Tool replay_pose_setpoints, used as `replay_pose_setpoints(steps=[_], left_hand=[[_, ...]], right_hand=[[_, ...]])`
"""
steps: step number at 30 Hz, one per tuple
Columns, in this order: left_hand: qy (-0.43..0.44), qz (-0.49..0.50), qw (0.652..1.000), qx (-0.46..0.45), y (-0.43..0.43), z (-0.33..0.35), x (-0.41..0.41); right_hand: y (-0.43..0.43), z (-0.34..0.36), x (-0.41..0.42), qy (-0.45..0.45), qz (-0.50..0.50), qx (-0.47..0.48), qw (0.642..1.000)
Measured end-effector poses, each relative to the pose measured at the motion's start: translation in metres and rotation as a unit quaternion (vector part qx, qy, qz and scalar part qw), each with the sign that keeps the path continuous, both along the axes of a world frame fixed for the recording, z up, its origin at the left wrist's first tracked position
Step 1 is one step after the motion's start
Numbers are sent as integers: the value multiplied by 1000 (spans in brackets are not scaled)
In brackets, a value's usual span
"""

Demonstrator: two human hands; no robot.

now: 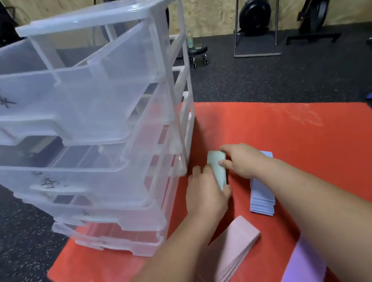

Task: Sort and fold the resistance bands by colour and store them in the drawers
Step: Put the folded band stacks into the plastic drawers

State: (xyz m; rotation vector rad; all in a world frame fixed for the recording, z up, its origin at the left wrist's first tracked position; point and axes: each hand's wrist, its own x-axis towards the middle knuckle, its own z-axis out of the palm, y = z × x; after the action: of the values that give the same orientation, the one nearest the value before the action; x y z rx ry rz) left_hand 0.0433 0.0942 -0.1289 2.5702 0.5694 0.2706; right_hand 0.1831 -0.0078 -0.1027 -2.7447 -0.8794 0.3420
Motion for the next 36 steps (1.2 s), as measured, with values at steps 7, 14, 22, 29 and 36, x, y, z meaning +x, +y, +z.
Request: replay_pose_setpoints(steps=[7, 14, 22, 29, 36], left_hand=[[-73, 32, 992, -102, 12, -2, -2], [-49, 58, 977, -202, 16, 9, -8], [-130, -16, 946, -296, 0, 51, -33], [-230, -58, 914, -330, -19, 117, -71], [-231, -122, 883, -390, -33, 179, -112]], right_hand=[[5, 4, 14, 35, 5, 5, 999], [5, 14, 2, 38, -4, 43, 998], [-16, 56, -59, 87, 5, 303, 949], [-50, 128, -111, 97, -23, 461, 882], [-88, 180, -168, 170, -47, 554, 814]])
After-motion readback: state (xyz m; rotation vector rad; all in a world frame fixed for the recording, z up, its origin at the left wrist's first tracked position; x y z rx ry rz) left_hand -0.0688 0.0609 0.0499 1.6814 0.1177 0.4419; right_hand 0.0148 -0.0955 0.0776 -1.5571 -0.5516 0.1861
